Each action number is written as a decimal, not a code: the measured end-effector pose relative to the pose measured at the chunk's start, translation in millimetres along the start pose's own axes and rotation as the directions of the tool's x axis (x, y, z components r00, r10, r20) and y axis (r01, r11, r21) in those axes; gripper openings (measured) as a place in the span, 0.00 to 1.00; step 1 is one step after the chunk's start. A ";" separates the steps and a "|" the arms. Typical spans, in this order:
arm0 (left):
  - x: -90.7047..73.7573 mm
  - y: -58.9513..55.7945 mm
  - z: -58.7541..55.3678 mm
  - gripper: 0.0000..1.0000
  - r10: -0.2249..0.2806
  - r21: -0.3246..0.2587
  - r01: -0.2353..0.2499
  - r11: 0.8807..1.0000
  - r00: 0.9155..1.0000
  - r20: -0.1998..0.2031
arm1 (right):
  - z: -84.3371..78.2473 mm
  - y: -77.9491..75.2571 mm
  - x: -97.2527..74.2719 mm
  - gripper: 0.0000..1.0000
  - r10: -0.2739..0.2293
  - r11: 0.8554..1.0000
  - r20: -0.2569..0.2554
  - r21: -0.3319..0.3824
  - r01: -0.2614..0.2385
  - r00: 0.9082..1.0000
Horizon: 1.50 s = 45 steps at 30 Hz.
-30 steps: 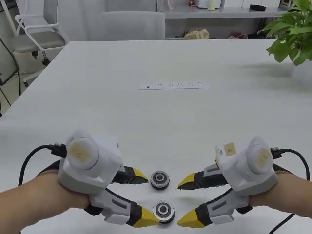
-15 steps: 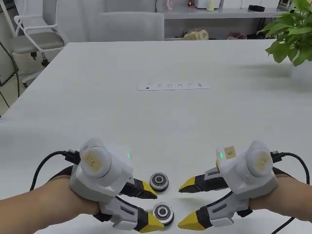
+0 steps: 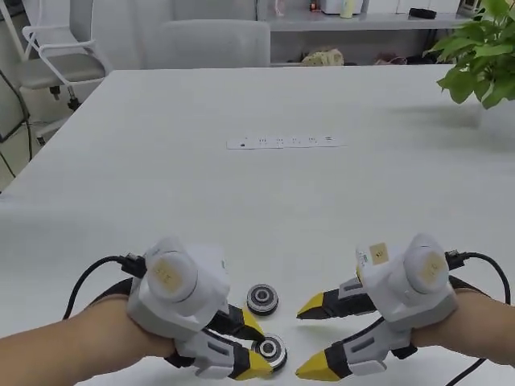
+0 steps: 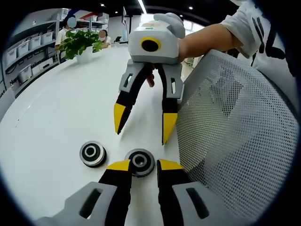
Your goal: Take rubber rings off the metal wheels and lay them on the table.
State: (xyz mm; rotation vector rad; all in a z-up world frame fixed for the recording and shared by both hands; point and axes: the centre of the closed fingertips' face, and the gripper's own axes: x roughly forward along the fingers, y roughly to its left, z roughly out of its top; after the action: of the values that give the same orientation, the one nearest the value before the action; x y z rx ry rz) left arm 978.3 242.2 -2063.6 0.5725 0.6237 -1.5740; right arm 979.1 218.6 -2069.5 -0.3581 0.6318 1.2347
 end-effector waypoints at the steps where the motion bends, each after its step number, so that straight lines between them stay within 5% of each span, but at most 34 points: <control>1: 0.0 0.4 0.0 0.14 0.002 0.006 -0.002 1.000 1.000 -0.001 | 0.1 0.3 0.1 0.43 0.001 1.000 0.000 0.000 -0.001 1.000; 13: 2.4 2.7 0.8 0.07 0.059 0.084 -0.058 0.995 0.998 -0.004 | 0.7 -0.4 1.3 0.43 -0.004 1.000 -0.003 -0.002 0.004 1.000; 23: 2.5 3.7 1.0 0.07 0.072 0.065 -0.072 0.995 0.997 0.002 | 7.2 0.9 3.5 0.42 0.005 1.000 0.000 -0.005 -0.005 1.000; 33: 2.8 4.2 1.4 0.07 0.090 0.066 -0.090 0.994 0.996 0.002 | 0.2 7.2 13.1 0.36 0.059 0.998 -0.055 -0.009 -0.059 0.997; 45: 3.4 4.7 2.0 0.07 0.106 0.061 -0.106 0.993 0.994 0.001 | 8.9 10.8 23.2 0.29 0.089 0.996 -0.038 0.013 -0.088 0.995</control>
State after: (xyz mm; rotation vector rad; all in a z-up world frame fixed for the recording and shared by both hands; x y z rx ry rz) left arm 982.6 238.2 -2064.8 0.6432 0.5399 -1.4969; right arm 975.5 244.6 -2076.2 -0.3480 0.6932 1.3108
